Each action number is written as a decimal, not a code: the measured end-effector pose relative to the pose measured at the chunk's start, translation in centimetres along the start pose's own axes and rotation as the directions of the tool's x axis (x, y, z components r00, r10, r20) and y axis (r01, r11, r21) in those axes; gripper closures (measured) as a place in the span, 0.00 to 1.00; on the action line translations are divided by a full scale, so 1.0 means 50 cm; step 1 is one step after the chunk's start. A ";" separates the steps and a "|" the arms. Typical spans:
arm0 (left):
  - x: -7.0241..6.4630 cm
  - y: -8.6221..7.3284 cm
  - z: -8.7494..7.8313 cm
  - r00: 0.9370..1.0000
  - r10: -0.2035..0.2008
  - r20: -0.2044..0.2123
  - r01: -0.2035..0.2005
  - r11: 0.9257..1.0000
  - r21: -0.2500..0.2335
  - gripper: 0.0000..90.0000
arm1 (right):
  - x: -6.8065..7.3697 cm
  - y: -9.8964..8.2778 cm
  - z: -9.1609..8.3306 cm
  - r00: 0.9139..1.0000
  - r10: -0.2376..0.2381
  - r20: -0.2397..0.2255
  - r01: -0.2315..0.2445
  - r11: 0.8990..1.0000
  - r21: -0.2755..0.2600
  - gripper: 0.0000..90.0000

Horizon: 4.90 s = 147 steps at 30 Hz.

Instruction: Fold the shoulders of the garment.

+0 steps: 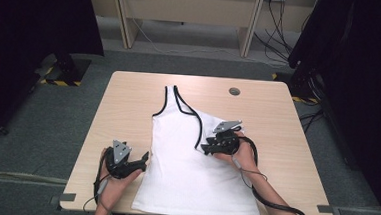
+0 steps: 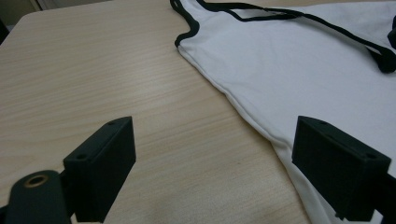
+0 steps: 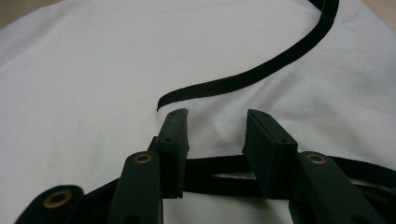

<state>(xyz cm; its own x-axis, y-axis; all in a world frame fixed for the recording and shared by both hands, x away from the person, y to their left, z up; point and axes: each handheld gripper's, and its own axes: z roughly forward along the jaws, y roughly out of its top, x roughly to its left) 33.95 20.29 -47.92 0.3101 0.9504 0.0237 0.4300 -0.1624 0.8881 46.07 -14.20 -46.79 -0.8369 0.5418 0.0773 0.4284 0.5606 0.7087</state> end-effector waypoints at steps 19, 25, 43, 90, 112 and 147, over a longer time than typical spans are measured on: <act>-0.001 0.000 0.001 1.000 0.003 -0.001 -0.003 1.000 0.003 0.14 | -0.013 -0.003 -0.055 0.993 0.044 0.110 -0.040 0.999 -0.032 0.41; -0.002 0.001 0.001 1.000 0.006 -0.003 -0.006 1.000 0.006 0.14 | -0.017 -0.016 -0.077 0.990 0.046 0.132 -0.043 0.999 -0.029 0.39; -0.001 0.001 0.002 1.000 0.004 -0.001 -0.004 1.000 0.009 0.14 | -0.028 -0.067 -0.153 0.982 0.094 0.164 -0.084 0.994 -0.069 0.36; -0.005 0.014 0.016 1.000 -0.002 0.015 0.002 1.000 -0.019 0.16 | -0.022 -0.258 -0.318 0.923 0.254 0.289 -0.197 0.957 -0.211 0.34; 0.010 0.228 0.182 0.998 0.023 0.060 -0.024 1.000 0.009 0.19 | -0.003 -0.333 -0.345 0.897 0.336 0.287 -0.250 0.921 -0.298 0.33; 0.037 0.292 0.445 0.995 -0.097 -0.025 0.100 0.968 0.231 0.28 | 0.006 -0.379 -0.372 0.874 0.391 0.289 -0.268 0.884 -0.384 0.33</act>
<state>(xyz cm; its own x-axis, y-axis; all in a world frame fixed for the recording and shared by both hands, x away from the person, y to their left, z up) 59.63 13.76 -45.12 0.2454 0.9681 -0.0513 0.6430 -0.1230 0.7559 31.37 -36.29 -47.14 -0.4657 0.8735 0.1417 0.4722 0.1098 0.8746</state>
